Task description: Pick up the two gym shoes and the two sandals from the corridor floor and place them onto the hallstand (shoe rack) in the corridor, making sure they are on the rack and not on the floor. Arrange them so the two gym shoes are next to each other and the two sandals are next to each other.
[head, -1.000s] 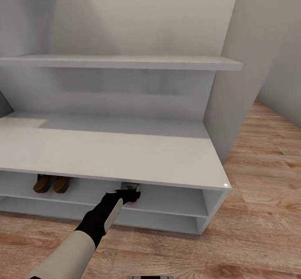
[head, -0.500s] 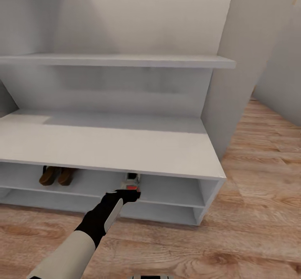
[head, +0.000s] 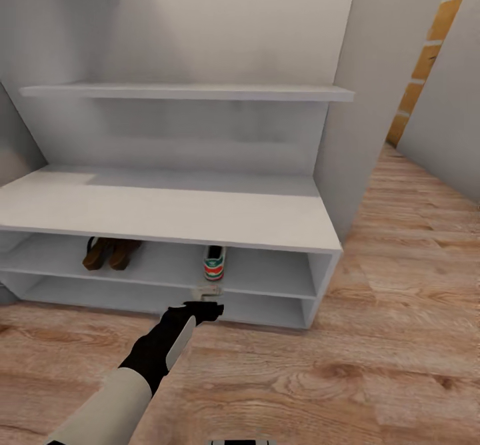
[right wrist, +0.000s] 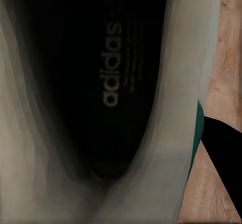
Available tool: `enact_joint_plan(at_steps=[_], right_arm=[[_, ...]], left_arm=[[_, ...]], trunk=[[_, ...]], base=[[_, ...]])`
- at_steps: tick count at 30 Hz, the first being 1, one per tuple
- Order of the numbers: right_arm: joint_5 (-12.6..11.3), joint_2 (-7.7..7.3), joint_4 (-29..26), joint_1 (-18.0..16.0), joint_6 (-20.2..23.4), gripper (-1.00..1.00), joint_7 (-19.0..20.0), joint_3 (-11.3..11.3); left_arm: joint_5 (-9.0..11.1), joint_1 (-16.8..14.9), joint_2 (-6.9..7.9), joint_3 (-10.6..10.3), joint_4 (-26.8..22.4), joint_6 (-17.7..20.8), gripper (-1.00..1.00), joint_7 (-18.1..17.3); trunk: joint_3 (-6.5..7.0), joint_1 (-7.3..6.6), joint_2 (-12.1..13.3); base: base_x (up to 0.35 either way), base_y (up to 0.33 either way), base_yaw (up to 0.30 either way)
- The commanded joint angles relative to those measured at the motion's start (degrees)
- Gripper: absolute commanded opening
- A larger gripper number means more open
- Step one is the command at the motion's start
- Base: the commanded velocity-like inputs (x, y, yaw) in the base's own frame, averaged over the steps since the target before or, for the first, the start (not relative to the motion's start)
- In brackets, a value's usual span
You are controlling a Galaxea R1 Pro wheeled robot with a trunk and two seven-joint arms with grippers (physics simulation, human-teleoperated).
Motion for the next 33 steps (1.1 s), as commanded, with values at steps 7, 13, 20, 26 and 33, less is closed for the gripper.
enact_joint_plan(at_steps=[7, 13, 20, 26, 33], right_arm=[[0.54, 0.67, -0.19, -0.10, 0.44, -1.00, 0.25, -0.20], [0.61, 0.91, -0.52, -0.10, 0.70, -1.00, 0.19, -0.34], [0.65, 0.91, -0.52, -0.10, 0.70, -1.00, 0.19, -0.29], [0.70, 0.91, -0.52, -0.10, 0.70, -1.00, 0.19, -0.29], [0.70, 0.91, -0.52, -0.10, 0.70, -1.00, 0.19, -0.29]], left_arm=[[0.59, -0.03, 0.27, -0.24, -0.13, -2.51, 1.00, 0.29], [0.94, -0.03, 2.37, -0.34, 0.19, -5.11, 1.00, 0.10], [0.94, -0.03, 2.39, -0.34, 0.20, -5.14, 1.00, 0.09], [0.94, -0.03, 2.38, -0.34, 0.19, -5.13, 1.00, 0.08], [0.94, -0.03, 2.39, -0.34, 0.19, -5.13, 1.00, 0.09]], trunk=[[-0.05, -0.05, -0.02], [-0.05, -0.05, -0.02], [-0.05, -0.05, -0.02], [-0.05, -0.05, -0.02], [-0.05, -0.05, -0.02]], base=[[-0.338, 0.018, 0.000], [-0.292, 0.184, 0.000], [-0.272, 0.225, 0.000], [-0.250, 0.232, 0.000], [-0.211, 0.252, 0.000]])
